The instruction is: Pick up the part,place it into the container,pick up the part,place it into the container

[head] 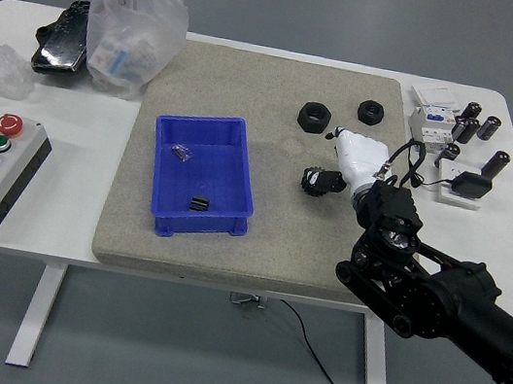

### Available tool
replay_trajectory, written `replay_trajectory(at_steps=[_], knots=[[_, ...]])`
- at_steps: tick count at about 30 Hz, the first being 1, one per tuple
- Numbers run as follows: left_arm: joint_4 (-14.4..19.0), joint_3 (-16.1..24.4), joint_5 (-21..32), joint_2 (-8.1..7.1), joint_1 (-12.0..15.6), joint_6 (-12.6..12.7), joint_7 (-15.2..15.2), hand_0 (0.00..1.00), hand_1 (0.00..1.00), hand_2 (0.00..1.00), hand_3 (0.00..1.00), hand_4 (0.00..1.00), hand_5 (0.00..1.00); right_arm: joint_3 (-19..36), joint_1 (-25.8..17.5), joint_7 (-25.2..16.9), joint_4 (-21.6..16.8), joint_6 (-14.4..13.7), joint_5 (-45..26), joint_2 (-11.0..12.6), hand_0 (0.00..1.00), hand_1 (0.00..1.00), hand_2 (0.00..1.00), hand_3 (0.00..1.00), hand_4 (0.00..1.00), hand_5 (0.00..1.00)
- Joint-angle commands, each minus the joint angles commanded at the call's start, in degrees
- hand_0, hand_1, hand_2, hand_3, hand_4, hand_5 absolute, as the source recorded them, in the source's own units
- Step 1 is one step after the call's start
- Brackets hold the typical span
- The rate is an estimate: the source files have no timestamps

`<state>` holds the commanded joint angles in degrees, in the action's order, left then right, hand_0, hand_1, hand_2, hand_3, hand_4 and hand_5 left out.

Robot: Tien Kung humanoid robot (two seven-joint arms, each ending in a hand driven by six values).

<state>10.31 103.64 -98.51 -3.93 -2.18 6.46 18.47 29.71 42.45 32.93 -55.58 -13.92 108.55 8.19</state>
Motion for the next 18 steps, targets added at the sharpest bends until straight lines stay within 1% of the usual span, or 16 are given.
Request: replay_trajectory(at_steps=[4,5,8,10,11,16,17,18], knots=[[0.00,-0.50,0.51,-0.03,-0.06,-0.04,-0.25,0.918,0.929,0.898,0.902,0.978,0.706,-1.31,0.23,-0.13,1.51,1.33,-1.13,-0.34,0.331,0.612,0.781,0.846,0.930,0.598],[0.00,-0.66,0.66,-0.02,-0.08,-0.06,-0.34,0.918,0.927,0.897,0.901,0.975,0.703,-1.80,0.24,-0.21,1.77,1.51,-1.52,-0.38,0.339,0.616,0.775,0.832,0.990,0.695],[0.00,-0.93,0.92,0.00,-0.09,-0.10,-0.47,0.918,0.927,0.897,0.901,0.975,0.703,-2.94,0.24,-0.52,2.15,1.58,-2.41,-0.61,0.339,0.616,0.775,0.832,0.990,0.695],[0.00,-0.97,0.93,0.01,-0.08,-0.12,-0.46,0.918,0.927,0.897,0.901,0.975,0.703,-3.76,0.23,-1.01,2.32,1.15,-3.07,-0.93,0.339,0.616,0.775,0.832,0.990,0.695],[0.00,-0.99,0.94,0.01,-0.08,-0.12,-0.46,0.917,0.926,0.896,0.901,0.976,0.702,-4.11,0.22,-1.21,2.40,0.96,-3.33,-1.08,0.326,0.569,0.683,0.717,0.736,0.367],[0.00,-1.15,1.12,-0.01,-0.14,-0.09,-0.55,0.917,0.926,0.896,0.901,0.976,0.702,-5.68,0.12,-2.04,3.04,-0.50,-4.02,-1.49,0.326,0.569,0.683,0.717,0.736,0.367],[0.00,-1.14,1.13,0.00,-0.14,-0.08,-0.54,0.915,0.927,0.892,0.901,0.974,0.701,-5.88,0.08,-2.11,3.13,-0.80,-3.95,-1.50,0.304,0.495,0.500,0.577,0.354,0.196],[0.00,-1.13,1.13,0.01,-0.12,-0.07,-0.52,0.915,0.927,0.892,0.901,0.974,0.701,-6.03,0.05,-2.17,3.17,-1.05,-3.84,-1.48,0.304,0.495,0.500,0.577,0.354,0.196]])
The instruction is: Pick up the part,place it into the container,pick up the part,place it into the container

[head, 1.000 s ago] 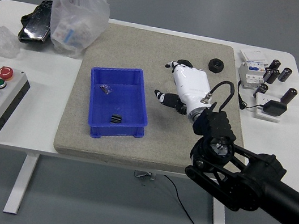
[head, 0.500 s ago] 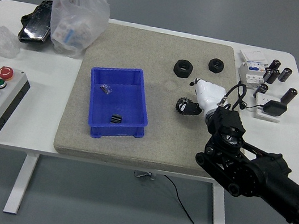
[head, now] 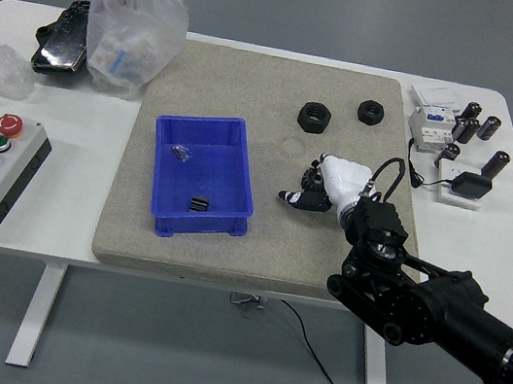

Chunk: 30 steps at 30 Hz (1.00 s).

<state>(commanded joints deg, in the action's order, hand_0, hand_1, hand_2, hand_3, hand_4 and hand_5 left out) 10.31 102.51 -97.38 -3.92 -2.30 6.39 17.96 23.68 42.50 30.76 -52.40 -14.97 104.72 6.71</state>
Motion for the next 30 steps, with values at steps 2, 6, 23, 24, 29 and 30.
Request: replay_trajectory(at_steps=[2,6,23,24,29,30], knots=[[0.00,-0.05,0.06,0.01,0.04,0.01,0.02,0.915,0.927,0.892,0.901,0.974,0.701,-0.15,-0.07,-0.03,-0.01,-0.38,0.47,0.07,0.304,0.495,0.500,0.577,0.354,0.196],[0.00,-0.22,0.23,0.02,0.05,0.05,-0.04,0.913,0.924,0.890,0.899,0.971,0.701,-0.12,-0.19,0.12,-0.14,-0.80,1.64,0.29,0.292,0.459,0.413,0.489,0.181,0.074],[0.00,-0.66,0.90,0.08,0.19,0.27,-0.66,0.909,0.921,0.888,0.897,0.968,0.698,2.99,-0.87,1.53,-9.05,-4.17,8.73,3.16,0.263,0.418,0.310,0.370,0.018,0.002],[0.00,-0.65,0.90,0.08,0.21,0.27,-0.67,0.909,0.921,0.888,0.897,0.968,0.698,3.15,-0.87,1.69,-10.27,-4.29,9.27,3.32,0.263,0.418,0.310,0.370,0.018,0.002],[0.00,-0.64,0.90,0.12,0.18,0.26,-0.77,0.909,0.921,0.887,0.897,0.966,0.697,0.80,-0.21,2.16,-17.76,-3.29,13.68,3.57,0.263,0.414,0.308,0.371,0.016,0.002],[0.00,-0.68,0.95,0.13,0.17,0.26,-0.79,0.909,0.921,0.887,0.897,0.966,0.697,-0.28,0.08,2.12,-19.26,-2.66,14.55,3.47,0.263,0.414,0.308,0.371,0.016,0.002]])
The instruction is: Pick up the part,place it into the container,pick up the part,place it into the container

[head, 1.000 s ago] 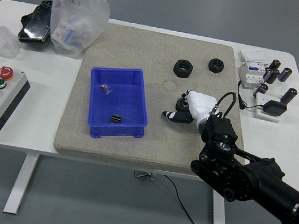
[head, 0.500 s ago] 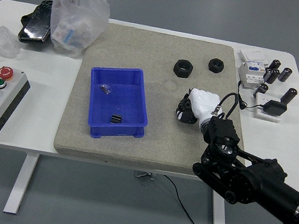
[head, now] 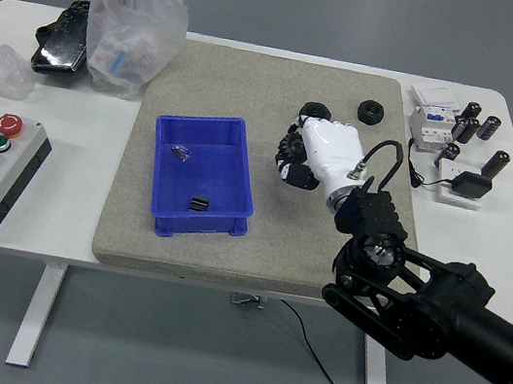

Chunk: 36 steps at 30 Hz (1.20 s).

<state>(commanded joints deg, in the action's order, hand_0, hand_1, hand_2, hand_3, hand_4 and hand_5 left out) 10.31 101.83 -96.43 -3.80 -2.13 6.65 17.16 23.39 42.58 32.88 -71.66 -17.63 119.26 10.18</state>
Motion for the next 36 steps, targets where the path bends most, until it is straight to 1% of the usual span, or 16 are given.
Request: replay_trajectory(at_steps=[2,4,5,6,8,10,11,16,17,22,23,28,29,34,35,36], knots=[[0.00,-0.04,0.04,0.01,0.00,-0.02,0.01,0.909,0.921,0.887,0.897,0.966,0.697,-1.84,0.49,-0.26,-2.55,0.99,1.02,-0.22,0.263,0.414,0.308,0.371,0.016,0.002],[0.00,-0.10,0.15,0.01,-0.01,-0.15,0.20,0.909,0.921,0.887,0.897,0.966,0.697,-3.60,1.00,-1.40,-5.05,2.60,0.79,-0.54,0.263,0.414,0.308,0.371,0.016,0.002],[0.00,-0.17,0.24,0.01,-0.01,-0.23,0.32,0.907,0.919,0.885,0.895,0.965,0.696,-4.27,1.20,-2.15,-6.23,3.42,0.38,-0.67,0.281,0.427,0.325,0.395,0.056,0.002],[0.00,-0.21,0.31,0.02,-0.01,-0.29,0.40,0.907,0.919,0.885,0.895,0.965,0.696,-4.76,1.35,-2.83,-7.15,4.14,0.00,-0.72,0.281,0.427,0.325,0.395,0.056,0.002],[0.00,-0.20,0.36,0.01,0.03,-0.37,0.57,0.907,0.919,0.885,0.895,0.965,0.696,-5.36,1.60,-3.69,-8.27,5.26,-0.05,-0.73,0.281,0.427,0.325,0.395,0.056,0.002],[0.00,-0.10,0.27,0.00,0.07,-0.41,0.72,0.907,0.919,0.885,0.895,0.965,0.696,-5.58,1.76,-4.09,-8.84,5.76,0.31,-0.75,0.281,0.427,0.325,0.395,0.056,0.002],[0.00,-0.08,0.27,0.00,0.10,-0.45,0.78,0.902,0.913,0.883,0.897,0.965,0.697,-5.60,1.80,-4.18,-8.96,5.82,0.48,-0.81,0.290,0.443,0.340,0.408,0.100,0.002],[0.00,-0.20,0.33,0.00,0.07,-0.66,0.75,0.902,0.913,0.883,0.897,0.965,0.697,-5.91,1.73,-4.45,-8.49,5.56,-0.05,-1.16,0.290,0.443,0.340,0.408,0.100,0.002],[0.00,-0.24,0.34,0.01,0.05,-0.70,0.72,0.894,0.904,0.872,0.894,0.964,0.696,-6.01,1.70,-4.49,-8.32,5.54,-0.24,-1.22,0.279,0.453,0.435,0.457,0.220,0.070],[0.00,-0.41,0.48,0.11,-0.01,-0.86,0.68,0.894,0.904,0.872,0.894,0.964,0.696,-6.39,1.58,-5.72,-7.47,5.64,-2.34,-1.48,0.279,0.453,0.435,0.457,0.220,0.070],[0.00,-0.39,0.46,0.11,-0.01,-0.89,0.72,0.893,0.901,0.868,0.895,0.964,0.696,-6.42,1.54,-6.21,-7.32,5.68,-2.94,-1.52,0.339,0.592,0.651,0.679,0.347,0.177],[0.00,-0.09,0.18,0.07,0.04,-0.95,0.90,0.893,0.901,0.868,0.895,0.964,0.696,-6.15,1.49,-7.86,-7.22,5.73,-3.77,-1.60,0.339,0.592,0.651,0.679,0.347,0.177],[0.00,-0.08,0.19,0.07,0.05,-0.97,0.91,0.893,0.900,0.864,0.895,0.963,0.696,-6.09,1.48,-8.05,-7.24,5.69,-3.77,-1.60,0.368,0.662,0.716,0.722,0.509,0.180],[0.00,0.13,0.06,0.11,0.02,-1.20,0.79,0.893,0.900,0.864,0.895,0.963,0.696,-5.95,1.41,-8.14,-7.13,5.62,-3.96,-1.62,0.368,0.662,0.716,0.722,0.509,0.180],[0.00,0.20,0.03,0.10,0.01,-1.28,0.72,0.888,0.900,0.863,0.895,0.962,0.694,-5.96,1.41,-8.08,-7.07,5.60,-4.02,-1.63,0.374,0.668,0.728,0.732,0.561,0.170],[0.00,0.27,0.01,0.10,0.01,-1.38,0.64,0.888,0.900,0.863,0.895,0.962,0.694,-5.96,1.39,-7.98,-7.00,5.59,-4.07,-1.64,0.374,0.668,0.728,0.732,0.561,0.170]])
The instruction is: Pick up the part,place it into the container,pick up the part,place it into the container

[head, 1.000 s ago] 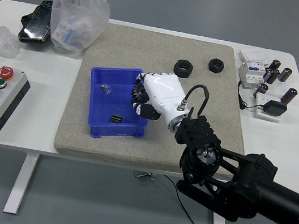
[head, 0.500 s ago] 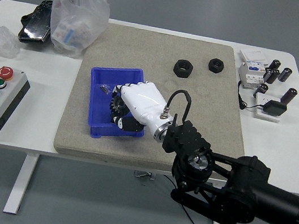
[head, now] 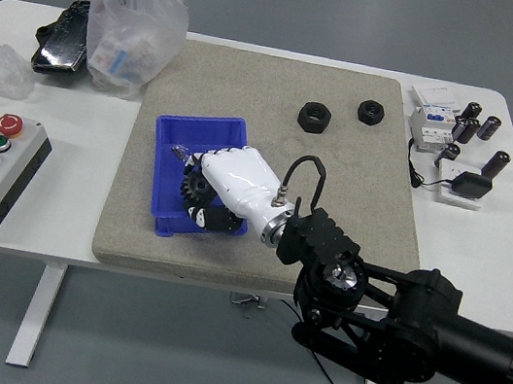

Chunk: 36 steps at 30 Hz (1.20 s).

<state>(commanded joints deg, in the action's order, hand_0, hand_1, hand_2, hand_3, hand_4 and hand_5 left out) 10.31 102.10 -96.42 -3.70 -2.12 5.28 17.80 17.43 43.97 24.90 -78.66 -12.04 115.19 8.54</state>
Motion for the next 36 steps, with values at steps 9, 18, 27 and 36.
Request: replay_trajectory(at_steps=[9,18,27,36], knots=[[0.00,0.34,-0.14,0.03,-0.03,-0.49,-0.30,0.883,0.897,0.863,0.894,0.965,0.694,0.34,-0.30,0.97,0.39,-0.34,0.38,-0.12,0.375,0.669,0.729,0.735,0.595,0.186],[0.00,0.30,-0.03,0.09,0.04,-0.44,-0.36,0.881,0.893,0.857,0.894,0.965,0.691,6.65,-3.31,-0.17,-0.32,-5.58,-1.49,0.91,0.362,0.653,0.719,0.722,0.610,0.212],[0.00,0.37,0.12,0.23,0.38,-0.40,-0.19,0.880,0.894,0.857,0.893,0.964,0.690,20.76,-12.63,-8.36,-0.17,-16.30,-11.11,3.65,0.363,0.635,0.701,0.704,0.628,0.237],[0.00,-0.06,0.77,0.00,0.40,-0.69,-0.15,0.876,0.886,0.850,0.892,0.964,0.690,35.55,-23.01,-19.92,-1.07,-19.45,-24.93,5.66,0.405,0.628,0.688,0.692,0.634,0.244]])
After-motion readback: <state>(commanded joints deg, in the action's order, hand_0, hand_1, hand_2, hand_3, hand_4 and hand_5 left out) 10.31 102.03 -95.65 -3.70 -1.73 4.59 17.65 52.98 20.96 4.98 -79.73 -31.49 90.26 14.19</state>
